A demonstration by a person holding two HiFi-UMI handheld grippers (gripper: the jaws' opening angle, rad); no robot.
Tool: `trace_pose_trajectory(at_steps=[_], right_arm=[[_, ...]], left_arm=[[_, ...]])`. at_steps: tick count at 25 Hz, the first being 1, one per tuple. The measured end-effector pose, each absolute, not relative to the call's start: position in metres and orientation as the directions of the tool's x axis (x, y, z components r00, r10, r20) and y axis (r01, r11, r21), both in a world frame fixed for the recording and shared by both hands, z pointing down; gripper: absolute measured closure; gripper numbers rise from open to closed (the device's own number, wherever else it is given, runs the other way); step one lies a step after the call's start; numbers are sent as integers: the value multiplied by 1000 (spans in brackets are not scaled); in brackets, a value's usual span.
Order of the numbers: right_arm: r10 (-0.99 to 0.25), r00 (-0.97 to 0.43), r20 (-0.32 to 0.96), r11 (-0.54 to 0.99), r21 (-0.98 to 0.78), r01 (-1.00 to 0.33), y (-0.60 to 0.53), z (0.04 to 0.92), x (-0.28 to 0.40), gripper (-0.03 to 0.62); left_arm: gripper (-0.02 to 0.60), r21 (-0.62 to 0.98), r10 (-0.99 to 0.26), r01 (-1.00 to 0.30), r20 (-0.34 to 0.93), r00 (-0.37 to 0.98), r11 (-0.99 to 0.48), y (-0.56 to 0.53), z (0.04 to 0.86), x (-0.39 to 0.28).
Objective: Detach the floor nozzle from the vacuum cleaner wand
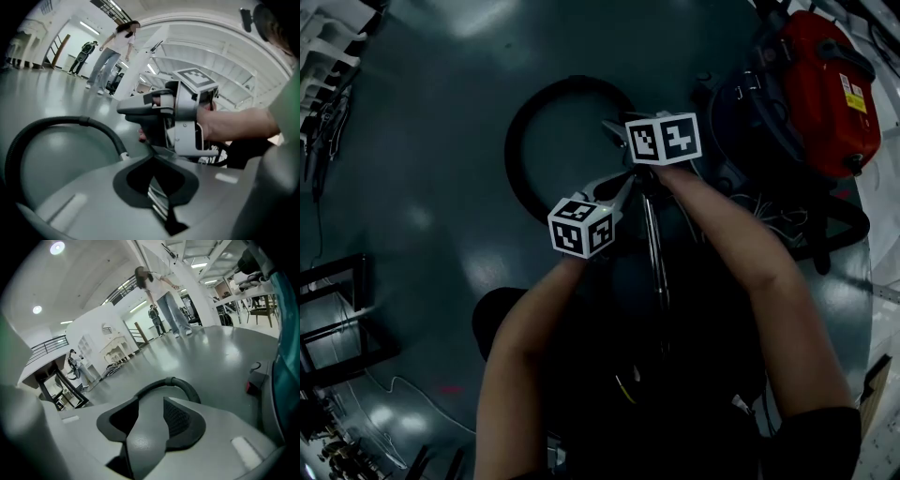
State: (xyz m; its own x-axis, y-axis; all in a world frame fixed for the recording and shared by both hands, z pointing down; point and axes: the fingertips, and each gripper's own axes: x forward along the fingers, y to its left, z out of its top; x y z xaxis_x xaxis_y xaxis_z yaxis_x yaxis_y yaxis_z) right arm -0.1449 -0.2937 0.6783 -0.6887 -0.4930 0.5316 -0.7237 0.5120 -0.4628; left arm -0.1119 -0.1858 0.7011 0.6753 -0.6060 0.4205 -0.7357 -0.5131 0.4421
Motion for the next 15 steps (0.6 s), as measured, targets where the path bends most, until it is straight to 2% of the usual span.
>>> trace_pose_trajectory(at_steps=[6,10,11,13,15], right_arm=[[-524,-615,589,461,-411,-787,-303,697,-114,444],[-523,-579,626,492,-333,-804,-300,706,-101,445],[-519,-580,628,504,-324,-801,-299,706,-100,445],[-516,-580,630,522,-306,-796,-298,705,-97,447],[-519,-570,637,522,-292,-801,-300,709,-89,448]], left_arm=[[577,348,-646,-819,503,574,-456,-193,733,-130],[577,399,-680,-843,506,530,-361,-217,751,-129],[556,422,-681,-842,507,528,-338,-221,758,-126],[463,449,-670,-834,514,536,-323,-228,771,-117],[429,464,-667,-820,499,554,-334,-238,775,-106]])
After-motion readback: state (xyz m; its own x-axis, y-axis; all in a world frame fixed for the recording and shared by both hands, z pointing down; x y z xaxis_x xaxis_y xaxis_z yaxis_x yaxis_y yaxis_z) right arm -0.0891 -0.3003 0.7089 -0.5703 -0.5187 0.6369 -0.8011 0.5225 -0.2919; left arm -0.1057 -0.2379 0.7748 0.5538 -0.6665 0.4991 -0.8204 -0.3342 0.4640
